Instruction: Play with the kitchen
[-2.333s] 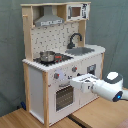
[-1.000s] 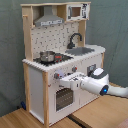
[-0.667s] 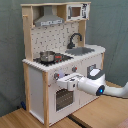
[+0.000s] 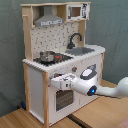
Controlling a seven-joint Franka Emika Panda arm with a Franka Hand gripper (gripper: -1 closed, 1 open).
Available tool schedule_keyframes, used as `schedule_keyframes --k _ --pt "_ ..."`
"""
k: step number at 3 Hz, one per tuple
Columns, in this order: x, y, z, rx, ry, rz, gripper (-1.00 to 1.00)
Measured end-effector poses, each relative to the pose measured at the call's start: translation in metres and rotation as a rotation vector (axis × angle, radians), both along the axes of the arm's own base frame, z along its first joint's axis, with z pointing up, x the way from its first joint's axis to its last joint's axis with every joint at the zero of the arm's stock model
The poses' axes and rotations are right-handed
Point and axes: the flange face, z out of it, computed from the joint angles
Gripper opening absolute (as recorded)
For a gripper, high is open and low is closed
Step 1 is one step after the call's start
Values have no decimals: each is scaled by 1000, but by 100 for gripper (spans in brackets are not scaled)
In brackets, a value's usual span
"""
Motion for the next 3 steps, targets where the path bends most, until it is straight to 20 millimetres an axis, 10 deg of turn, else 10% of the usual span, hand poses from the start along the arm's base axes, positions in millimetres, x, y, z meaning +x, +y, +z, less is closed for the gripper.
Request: schedule_keyframes --k 3 --pt "-69 -31 -8 16 -3 -29 100"
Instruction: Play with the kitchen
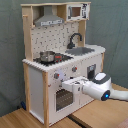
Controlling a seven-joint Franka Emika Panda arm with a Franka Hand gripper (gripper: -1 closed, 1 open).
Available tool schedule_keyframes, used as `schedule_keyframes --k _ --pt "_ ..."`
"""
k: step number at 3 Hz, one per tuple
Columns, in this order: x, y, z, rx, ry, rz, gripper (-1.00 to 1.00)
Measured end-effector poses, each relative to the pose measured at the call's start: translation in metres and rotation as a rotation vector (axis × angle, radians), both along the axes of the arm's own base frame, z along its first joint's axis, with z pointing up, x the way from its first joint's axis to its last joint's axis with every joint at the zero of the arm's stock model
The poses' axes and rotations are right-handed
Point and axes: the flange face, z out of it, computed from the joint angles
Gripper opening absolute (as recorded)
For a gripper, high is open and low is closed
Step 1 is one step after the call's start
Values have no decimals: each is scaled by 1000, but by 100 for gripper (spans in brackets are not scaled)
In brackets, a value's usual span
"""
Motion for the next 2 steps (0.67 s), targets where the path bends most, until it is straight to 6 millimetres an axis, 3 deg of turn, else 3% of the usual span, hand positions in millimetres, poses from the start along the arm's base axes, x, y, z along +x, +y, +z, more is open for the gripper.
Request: schedule_keyframes --k 2 --pt "-23 -47 -2 29 6 -44 100"
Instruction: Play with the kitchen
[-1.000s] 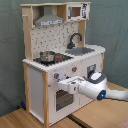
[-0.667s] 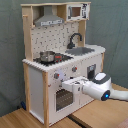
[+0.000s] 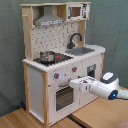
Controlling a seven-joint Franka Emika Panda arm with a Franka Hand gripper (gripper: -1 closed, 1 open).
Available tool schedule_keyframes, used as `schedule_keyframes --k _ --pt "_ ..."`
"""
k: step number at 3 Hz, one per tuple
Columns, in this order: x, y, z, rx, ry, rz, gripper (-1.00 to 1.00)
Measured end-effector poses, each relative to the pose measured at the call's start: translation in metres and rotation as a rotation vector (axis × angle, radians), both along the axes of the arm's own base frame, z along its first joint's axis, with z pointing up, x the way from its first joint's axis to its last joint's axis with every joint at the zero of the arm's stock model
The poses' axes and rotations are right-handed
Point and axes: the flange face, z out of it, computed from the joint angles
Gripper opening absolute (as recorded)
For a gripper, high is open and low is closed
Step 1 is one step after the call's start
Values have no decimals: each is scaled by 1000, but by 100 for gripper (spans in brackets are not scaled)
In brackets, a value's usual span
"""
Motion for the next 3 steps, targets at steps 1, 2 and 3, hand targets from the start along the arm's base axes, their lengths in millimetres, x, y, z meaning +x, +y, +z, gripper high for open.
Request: schedule_keyframes --k 1,2,3 --pt "0 -13 -1 108 -1 -20 100" --pt "2 -18 -4 207 -2 -32 100" --pt "2 -19 -13 312 2 -34 100"
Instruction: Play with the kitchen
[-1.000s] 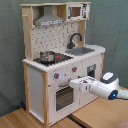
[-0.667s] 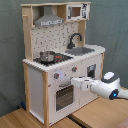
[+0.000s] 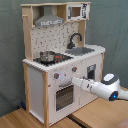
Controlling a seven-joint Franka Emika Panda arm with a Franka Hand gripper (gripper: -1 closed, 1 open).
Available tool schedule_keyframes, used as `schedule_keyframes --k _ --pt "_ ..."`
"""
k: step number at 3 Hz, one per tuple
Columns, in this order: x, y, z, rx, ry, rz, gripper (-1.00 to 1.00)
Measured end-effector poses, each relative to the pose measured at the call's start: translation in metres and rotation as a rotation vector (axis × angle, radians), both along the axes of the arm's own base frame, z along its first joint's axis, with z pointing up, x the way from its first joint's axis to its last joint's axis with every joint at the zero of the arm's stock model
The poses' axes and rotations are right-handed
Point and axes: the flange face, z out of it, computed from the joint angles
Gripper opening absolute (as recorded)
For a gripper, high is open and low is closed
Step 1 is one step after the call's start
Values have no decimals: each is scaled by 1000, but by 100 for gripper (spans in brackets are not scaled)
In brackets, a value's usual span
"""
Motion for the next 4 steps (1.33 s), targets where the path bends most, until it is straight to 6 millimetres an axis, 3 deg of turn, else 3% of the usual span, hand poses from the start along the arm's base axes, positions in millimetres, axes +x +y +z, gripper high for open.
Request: schedule_keyframes --k 4 --pt "-7 5 -25 447 14 30 100"
